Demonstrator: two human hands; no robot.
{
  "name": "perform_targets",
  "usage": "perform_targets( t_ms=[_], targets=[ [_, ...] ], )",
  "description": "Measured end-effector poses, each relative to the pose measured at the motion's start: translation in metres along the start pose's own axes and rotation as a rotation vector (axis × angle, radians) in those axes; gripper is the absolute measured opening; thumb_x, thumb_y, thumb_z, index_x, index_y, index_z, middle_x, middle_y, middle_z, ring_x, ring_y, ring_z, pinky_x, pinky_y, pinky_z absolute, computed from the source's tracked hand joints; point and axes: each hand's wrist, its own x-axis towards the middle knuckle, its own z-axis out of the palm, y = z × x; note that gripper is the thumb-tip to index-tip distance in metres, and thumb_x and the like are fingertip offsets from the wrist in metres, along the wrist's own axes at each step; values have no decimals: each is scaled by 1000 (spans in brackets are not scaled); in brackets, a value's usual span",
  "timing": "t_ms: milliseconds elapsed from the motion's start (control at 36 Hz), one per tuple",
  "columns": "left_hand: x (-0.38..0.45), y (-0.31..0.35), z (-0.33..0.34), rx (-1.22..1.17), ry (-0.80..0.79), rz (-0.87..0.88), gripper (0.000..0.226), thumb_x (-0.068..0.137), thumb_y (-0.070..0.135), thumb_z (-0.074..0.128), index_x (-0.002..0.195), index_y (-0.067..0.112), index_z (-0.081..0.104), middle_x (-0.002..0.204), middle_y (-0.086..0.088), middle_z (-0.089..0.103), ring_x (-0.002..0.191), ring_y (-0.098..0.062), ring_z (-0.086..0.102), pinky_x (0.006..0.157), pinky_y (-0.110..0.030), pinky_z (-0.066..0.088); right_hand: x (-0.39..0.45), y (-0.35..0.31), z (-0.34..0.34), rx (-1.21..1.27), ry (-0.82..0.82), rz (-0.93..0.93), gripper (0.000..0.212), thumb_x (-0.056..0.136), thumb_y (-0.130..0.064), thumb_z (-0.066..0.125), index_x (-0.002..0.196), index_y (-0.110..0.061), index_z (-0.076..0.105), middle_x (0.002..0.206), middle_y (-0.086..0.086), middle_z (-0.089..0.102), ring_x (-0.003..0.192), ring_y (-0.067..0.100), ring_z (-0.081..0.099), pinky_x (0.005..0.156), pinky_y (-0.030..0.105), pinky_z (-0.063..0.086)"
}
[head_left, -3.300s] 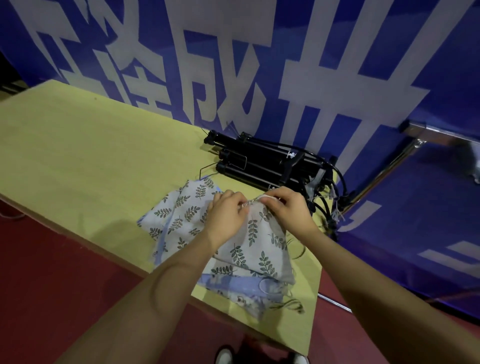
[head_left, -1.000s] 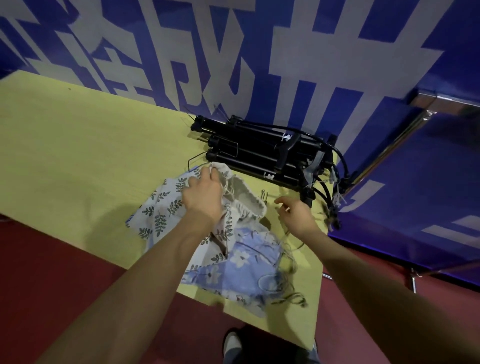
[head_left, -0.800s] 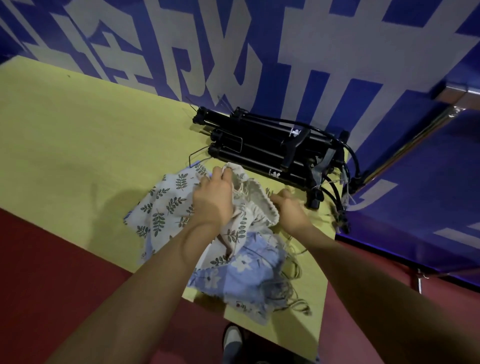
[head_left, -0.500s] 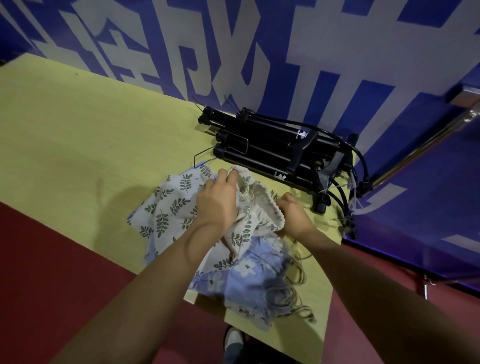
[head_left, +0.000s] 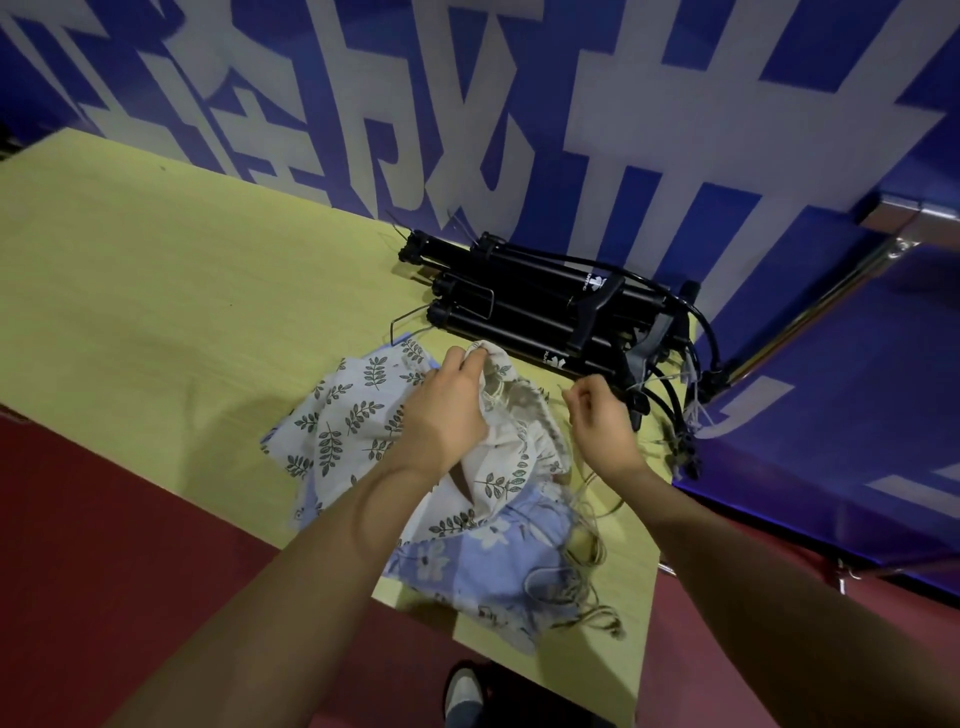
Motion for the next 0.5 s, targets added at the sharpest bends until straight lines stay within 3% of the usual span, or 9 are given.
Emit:
perform_targets(
  t_ms=[111,250,333,389,500],
  targets=[
    [-3,0,-7,-180,-42,1,75,82,-8,50,148,15,21,140,-7,30,112,-31,49,76,-40,48,0,-32,-8,155,67,-66,14,96,-21,53,88,-10,54,68,-4,50,59,7,45,55,14,37],
    [-4,1,-23,-399,-53,-14,79,84,-12,46,151,16,14,148,-7,23,130,-27,39,92,-30,43,3,-69,-4,195,-170,-135,9,88,-15,66,79,-13,64,68,-5,60,58,-2,52,59,13,45],
    [-7,0,-37,-443,-41,-34,78,85,-12,44,151,18,14,152,-8,20,138,-28,31,104,-34,39,0,-79,1,10,-221,-214,16,85,-22,69,72,-29,63,68,-13,62,64,2,56,72,28,48],
    [-8,0,-46,-470,-28,-51,77,85,-13,41,151,20,17,153,-9,21,139,-28,29,107,-35,37,-1,-83,4,-236,-173,-312,15,84,-32,68,71,-34,61,68,-16,60,77,5,53,86,35,35],
    [-9,-3,-62,-531,8,-52,75,86,-14,36,150,22,22,154,-6,22,136,-29,34,95,-33,43,0,-94,7,-478,-89,-381,14,86,-41,63,83,-28,69,88,-11,66,105,8,45,93,37,14]
  ],
)
